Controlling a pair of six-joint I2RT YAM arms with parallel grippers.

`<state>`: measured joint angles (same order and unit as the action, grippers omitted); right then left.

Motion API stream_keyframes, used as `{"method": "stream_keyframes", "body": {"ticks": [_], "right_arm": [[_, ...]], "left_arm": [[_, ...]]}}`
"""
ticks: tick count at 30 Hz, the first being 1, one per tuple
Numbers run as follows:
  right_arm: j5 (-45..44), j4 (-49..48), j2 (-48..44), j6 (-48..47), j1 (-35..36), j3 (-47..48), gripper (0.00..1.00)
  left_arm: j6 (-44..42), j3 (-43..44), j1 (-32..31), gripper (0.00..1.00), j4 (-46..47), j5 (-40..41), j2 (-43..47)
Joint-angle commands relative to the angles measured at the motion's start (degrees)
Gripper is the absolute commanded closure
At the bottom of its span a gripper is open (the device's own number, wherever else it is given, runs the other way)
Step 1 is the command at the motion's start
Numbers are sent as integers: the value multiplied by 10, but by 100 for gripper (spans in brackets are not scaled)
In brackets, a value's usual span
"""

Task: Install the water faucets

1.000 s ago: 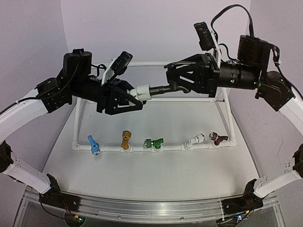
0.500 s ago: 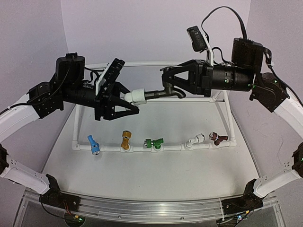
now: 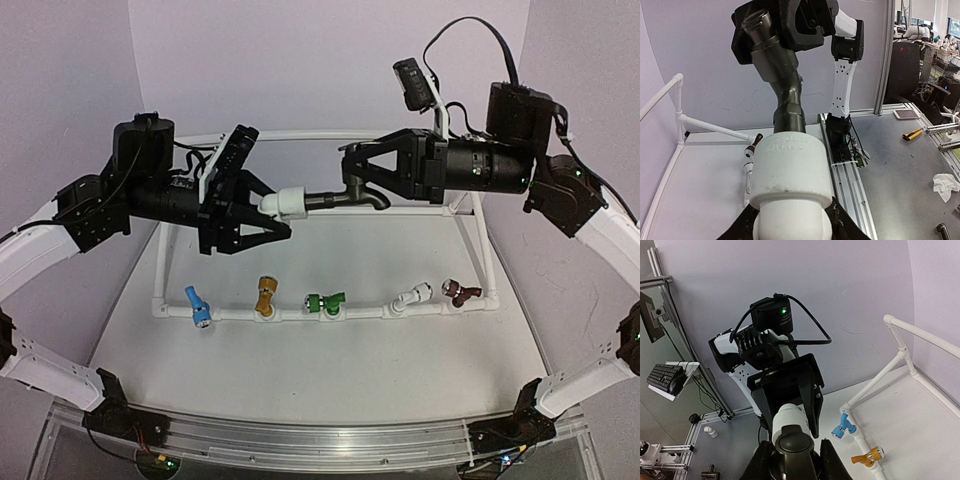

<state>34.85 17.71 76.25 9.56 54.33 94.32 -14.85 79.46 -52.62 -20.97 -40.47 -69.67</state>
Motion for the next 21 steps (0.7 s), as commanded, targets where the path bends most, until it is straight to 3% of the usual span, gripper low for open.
{"method": "stream_keyframes", "body": {"ticks": [1, 8, 17, 21], "right_arm": [[17, -26, 0, 7, -3, 9, 100], [17, -27, 3, 3, -5, 20, 100], [19, -28, 4, 0, -5, 22, 100], [14, -28, 3, -3, -5, 20, 100]], "left_arm": [[7, 16, -1, 49, 23, -11, 3], [17, 16, -3, 33, 20, -25, -11], [70, 5, -4, 32, 75, -43, -29], [82, 10, -4, 36, 80, -57, -40]]}}
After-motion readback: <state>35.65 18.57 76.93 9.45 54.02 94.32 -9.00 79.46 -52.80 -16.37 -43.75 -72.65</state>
